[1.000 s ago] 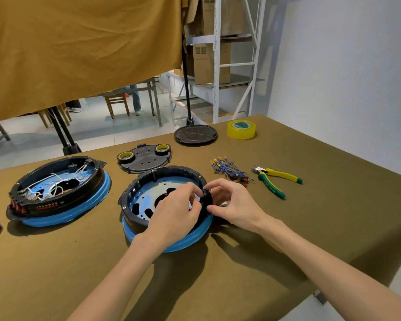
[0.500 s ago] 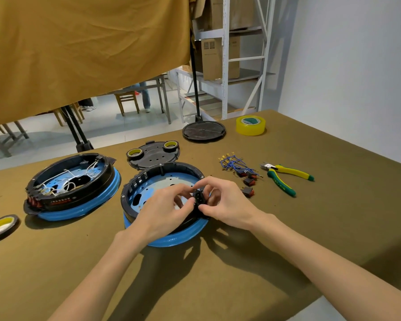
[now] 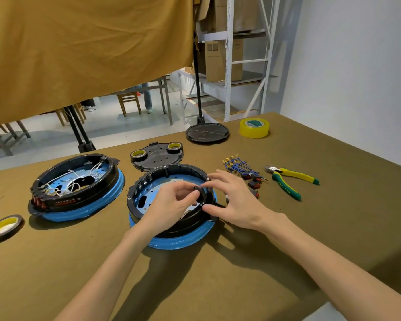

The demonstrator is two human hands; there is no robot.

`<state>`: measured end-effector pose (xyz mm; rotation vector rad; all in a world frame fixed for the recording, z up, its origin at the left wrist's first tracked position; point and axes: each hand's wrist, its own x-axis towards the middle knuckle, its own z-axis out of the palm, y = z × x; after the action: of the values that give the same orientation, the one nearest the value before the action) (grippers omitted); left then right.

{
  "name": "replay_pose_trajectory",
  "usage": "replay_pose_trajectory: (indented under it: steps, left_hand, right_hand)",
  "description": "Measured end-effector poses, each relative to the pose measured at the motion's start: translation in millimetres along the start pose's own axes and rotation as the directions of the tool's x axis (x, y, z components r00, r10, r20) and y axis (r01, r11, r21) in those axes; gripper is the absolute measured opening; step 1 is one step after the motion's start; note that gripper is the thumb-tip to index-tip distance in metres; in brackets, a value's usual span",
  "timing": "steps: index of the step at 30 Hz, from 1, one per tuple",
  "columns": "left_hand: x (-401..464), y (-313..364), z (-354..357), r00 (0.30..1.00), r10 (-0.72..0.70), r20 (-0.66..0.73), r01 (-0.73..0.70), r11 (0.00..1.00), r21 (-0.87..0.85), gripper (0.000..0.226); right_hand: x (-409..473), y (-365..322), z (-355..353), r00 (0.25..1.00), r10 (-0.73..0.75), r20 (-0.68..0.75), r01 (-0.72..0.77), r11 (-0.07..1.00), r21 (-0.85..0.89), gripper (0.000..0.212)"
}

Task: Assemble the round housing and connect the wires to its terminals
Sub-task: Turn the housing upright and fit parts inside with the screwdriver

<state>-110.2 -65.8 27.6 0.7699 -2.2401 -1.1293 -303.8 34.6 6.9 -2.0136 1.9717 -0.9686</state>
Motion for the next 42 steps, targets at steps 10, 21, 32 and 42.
replay_pose_trajectory:
  steps: [10,21,32,42]
  left_hand:
    - [6.3,-4.7,-7.8,0.997,-0.069,0.039,0.071,0.996,-0.054,0.021]
    - [-9.1,-8.0,-10.3,0.997,0.045,-0.064,-0.041,0.997,0.066,0.02]
    - [-20.7,-15.0,-14.2,0.995,0.075,-0.058,-0.066,0.988,0.141,0.015]
    - [-24.1,-5.0,-22.0,0.997,0.073,-0.018,-0.074,0.996,-0.043,0.047]
  right_hand:
    - [-14.1,2.7,7.9,0.996,-0.067,0.056,0.076,0.982,-0.172,0.057]
    - [-8.6,-12.9,26.9,0.99,-0.104,-0.097,0.099,0.993,-0.059,0.053]
    - [-10.2,-23.3,17.0,0.996,-0.047,-0.081,0.05,0.998,0.035,0.037]
    - [-12.1,-48.1,13.3,0.976,-0.117,-0.186,0.141,0.982,0.123,0.022]
